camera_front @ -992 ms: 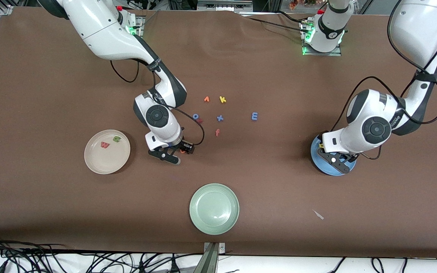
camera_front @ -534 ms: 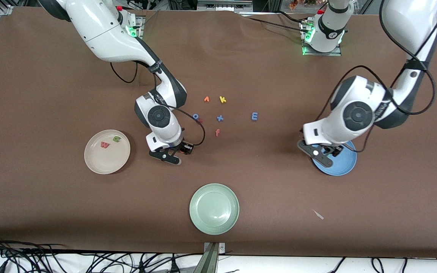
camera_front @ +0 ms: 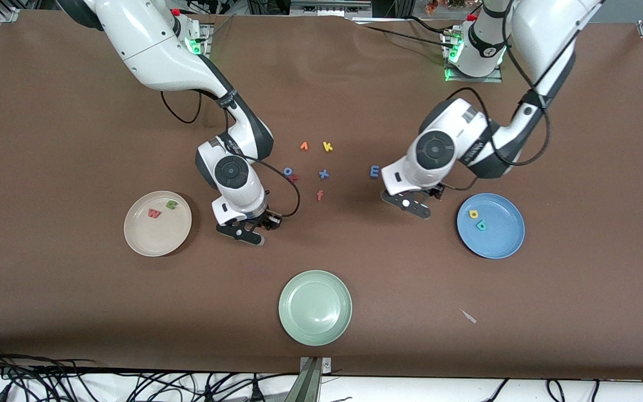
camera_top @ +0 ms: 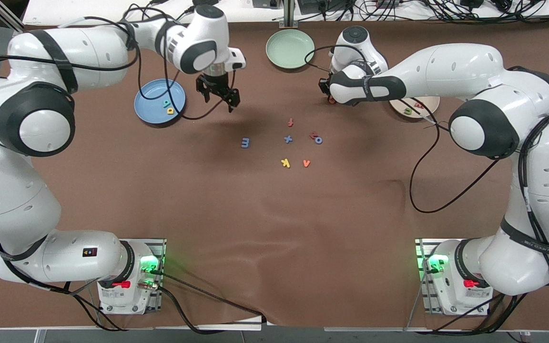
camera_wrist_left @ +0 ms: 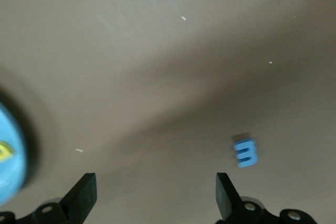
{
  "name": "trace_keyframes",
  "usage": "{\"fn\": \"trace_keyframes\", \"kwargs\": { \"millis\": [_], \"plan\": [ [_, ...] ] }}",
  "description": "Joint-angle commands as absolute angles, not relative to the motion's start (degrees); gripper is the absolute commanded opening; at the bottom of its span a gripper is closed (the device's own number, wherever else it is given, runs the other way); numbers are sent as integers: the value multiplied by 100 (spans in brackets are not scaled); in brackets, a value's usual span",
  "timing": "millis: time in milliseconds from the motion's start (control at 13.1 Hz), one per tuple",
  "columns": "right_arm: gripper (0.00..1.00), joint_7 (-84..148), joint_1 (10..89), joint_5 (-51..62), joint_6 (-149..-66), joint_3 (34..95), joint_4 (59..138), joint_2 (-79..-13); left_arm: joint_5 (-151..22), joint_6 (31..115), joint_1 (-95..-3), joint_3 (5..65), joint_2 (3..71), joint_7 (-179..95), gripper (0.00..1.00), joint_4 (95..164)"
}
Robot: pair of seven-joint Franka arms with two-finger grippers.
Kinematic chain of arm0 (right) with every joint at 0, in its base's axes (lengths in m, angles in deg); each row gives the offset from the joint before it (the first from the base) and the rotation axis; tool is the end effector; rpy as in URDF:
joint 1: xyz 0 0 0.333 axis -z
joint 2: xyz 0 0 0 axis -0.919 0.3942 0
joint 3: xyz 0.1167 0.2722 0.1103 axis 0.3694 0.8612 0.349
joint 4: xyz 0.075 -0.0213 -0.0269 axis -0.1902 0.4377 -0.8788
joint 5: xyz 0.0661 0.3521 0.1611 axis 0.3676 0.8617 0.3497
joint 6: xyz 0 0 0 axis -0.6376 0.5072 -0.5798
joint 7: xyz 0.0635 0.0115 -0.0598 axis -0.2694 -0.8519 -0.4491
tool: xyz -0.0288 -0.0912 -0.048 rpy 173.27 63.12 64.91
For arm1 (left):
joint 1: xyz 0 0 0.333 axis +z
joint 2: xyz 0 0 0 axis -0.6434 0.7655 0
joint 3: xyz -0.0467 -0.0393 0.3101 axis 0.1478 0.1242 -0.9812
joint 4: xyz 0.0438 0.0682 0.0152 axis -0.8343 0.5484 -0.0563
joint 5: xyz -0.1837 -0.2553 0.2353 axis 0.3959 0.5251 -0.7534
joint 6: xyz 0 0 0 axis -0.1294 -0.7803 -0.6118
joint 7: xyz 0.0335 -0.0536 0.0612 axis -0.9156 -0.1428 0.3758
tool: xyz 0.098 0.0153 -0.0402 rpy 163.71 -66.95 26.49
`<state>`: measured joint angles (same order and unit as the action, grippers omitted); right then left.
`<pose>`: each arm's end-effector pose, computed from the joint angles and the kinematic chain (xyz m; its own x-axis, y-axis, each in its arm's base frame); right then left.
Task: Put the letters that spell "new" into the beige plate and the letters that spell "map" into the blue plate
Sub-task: 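Grasp the orange e with the right gripper while the left gripper grasps blue 3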
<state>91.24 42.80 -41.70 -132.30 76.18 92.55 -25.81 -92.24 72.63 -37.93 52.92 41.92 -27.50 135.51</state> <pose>0.6080 0.3459 0.1864 0.9471 -0.3102 0.0821 -0.3082 -0.9506 -0.0360 0.5339 -0.3083 0.2670 0.9081 -0.3592 -0.2154 -0.3730 -0.9275 -0.0255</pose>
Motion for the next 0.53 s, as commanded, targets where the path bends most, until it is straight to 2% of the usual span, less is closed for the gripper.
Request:
{"fn": "trace_keyframes", "kwargs": {
  "millis": [0,305,458],
  "plan": [
    [16,8508,4542,-4230,-12734,7609,9336,-2983,-9020,7799,-3872,5306,4233,-1836,100,13941],
    [16,6997,5192,-4160,-11960,7609,9626,-3686,-9028,8889,-4083,5306,4391,-806,100,14495],
    [16,6188,5543,-4159,-11757,7609,9819,-3968,-9028,9031,-4153,5306,4409,-648,100,14549]
  ]
}}
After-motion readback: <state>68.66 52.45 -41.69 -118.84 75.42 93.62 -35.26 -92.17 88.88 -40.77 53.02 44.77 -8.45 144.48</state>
